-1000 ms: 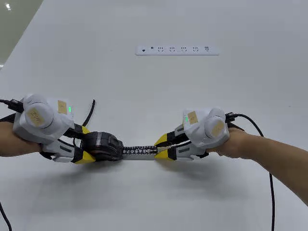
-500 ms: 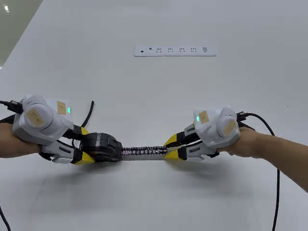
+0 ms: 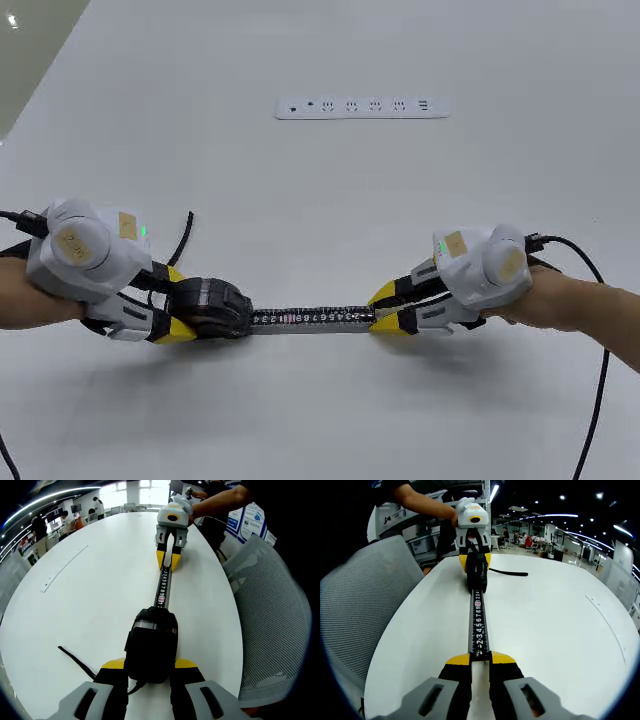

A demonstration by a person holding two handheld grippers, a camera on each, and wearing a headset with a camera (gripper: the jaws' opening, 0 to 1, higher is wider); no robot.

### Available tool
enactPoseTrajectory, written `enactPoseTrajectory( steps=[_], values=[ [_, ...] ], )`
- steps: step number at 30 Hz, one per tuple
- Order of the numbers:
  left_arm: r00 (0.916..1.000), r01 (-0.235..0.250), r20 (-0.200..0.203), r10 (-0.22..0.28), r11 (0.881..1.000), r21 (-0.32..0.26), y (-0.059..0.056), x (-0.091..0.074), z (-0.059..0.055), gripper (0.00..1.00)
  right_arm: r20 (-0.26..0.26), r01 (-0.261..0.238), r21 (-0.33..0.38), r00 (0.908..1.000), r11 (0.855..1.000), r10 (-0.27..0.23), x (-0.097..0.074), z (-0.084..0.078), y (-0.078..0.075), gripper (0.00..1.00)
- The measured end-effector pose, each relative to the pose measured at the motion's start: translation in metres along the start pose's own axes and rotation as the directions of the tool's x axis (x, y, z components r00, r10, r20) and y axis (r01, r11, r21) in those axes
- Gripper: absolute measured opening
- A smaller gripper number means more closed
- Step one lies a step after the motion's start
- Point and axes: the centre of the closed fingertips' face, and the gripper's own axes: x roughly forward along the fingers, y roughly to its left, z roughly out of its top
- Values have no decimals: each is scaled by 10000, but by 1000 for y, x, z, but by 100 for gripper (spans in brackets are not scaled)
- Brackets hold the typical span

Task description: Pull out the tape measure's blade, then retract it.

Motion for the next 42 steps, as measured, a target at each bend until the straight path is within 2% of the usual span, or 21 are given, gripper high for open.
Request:
enactPoseTrajectory(
  steps=[11, 23, 29, 34, 42],
  values=[
    [10000, -8, 1, 8, 10000, -31, 0, 0, 0, 29, -195, 86, 63, 9998, 9999, -85, -15, -13, -1, 9],
    [10000, 32, -1, -32, 10000, -57, 0, 2, 2, 29, -687, 357, 178, 9970, 9992, -344, -45, -39, -5, 9],
    [10000, 47, -40, -47, 10000, -47, 0, 2, 2, 29, -893, 571, 307, 9945, 9979, -542, -59, -45, -1, 9],
    [10000, 39, -76, -40, 10000, -46, 0, 1, 2, 29, -980, 629, 317, 9934, 9975, -595, -63, -46, 0, 10],
    [9999, 65, -125, -65, 10000, -65, 0, 1, 2, 30, -1181, 556, 354, 9917, 9978, -511, -61, -44, 3, 11]
  ],
)
